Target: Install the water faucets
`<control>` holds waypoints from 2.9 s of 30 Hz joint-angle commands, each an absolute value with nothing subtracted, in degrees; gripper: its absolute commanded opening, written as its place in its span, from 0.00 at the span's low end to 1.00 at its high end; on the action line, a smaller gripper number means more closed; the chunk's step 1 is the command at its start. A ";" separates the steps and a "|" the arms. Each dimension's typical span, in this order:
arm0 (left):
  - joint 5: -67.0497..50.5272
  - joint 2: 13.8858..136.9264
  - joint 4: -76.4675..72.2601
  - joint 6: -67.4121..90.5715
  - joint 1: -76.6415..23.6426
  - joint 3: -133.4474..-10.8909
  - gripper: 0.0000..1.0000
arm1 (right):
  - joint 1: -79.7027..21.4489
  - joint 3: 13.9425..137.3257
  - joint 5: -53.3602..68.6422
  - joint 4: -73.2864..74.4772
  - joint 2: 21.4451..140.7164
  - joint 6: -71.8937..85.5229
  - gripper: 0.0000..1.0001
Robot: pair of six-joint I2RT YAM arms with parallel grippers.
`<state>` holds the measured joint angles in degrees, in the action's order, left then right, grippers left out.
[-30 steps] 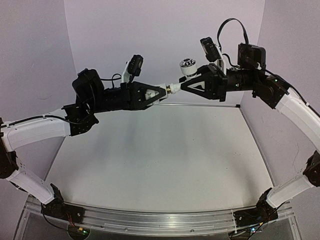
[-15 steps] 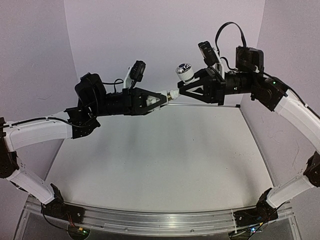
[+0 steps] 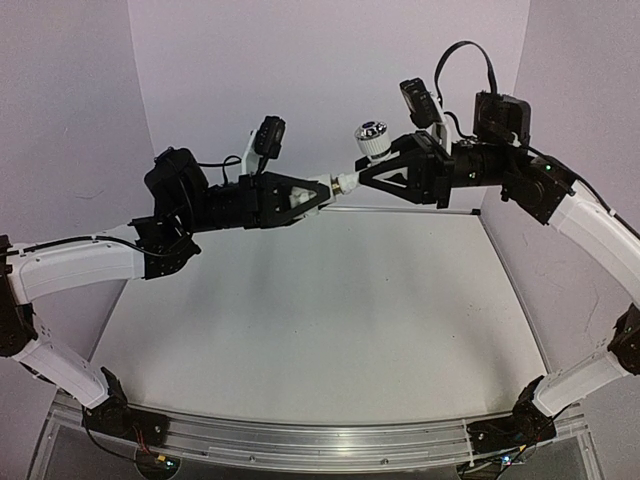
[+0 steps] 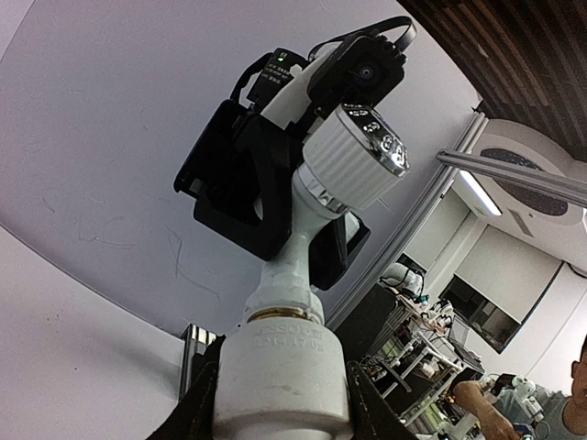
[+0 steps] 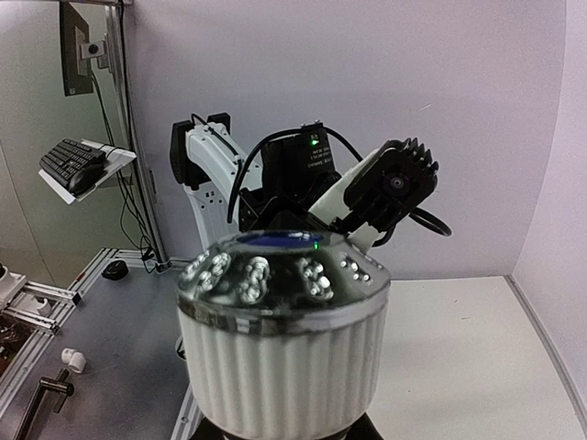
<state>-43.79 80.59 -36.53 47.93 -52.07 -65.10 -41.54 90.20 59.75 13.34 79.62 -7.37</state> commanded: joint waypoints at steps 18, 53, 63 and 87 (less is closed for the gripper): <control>-39.82 75.61 -30.61 30.19 -53.33 -70.04 0.00 | -42.99 86.34 59.68 10.55 81.58 3.89 0.00; -22.61 68.60 -18.17 -0.77 -58.62 -67.78 0.00 | -44.55 81.37 57.08 -2.31 84.04 19.49 0.00; -21.84 66.50 -21.00 2.10 -58.62 -67.79 0.00 | -44.56 81.33 60.30 -1.98 84.44 16.16 0.00; -18.71 64.98 -10.47 4.58 -58.45 -70.32 0.00 | -43.86 82.04 60.88 8.83 81.96 6.87 0.00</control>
